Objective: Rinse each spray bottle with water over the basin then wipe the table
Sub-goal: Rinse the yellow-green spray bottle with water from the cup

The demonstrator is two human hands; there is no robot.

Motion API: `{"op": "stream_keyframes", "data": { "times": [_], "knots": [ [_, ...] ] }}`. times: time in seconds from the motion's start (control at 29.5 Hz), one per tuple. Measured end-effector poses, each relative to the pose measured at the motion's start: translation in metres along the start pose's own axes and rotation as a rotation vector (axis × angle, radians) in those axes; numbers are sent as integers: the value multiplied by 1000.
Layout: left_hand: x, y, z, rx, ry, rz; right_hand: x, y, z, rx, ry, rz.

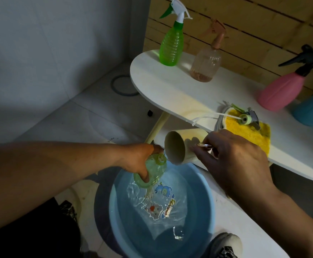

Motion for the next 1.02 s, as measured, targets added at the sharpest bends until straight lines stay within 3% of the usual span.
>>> {"op": "stream_keyframes", "data": {
  "times": [1.02],
  "knots": [
    [2, -3, -1, -39, -17, -11, -11, 21, 12, -189, -162, 283]
  ]
}}
Point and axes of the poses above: each hand's wrist, its own x-axis towards the middle knuckle, its own z-axis out of the back of the hand, y = z × x, the point moved 6 cm from there along x, towards the middle knuckle, and after that the axes turned 8 degrees about z, right-handed, at the moved point
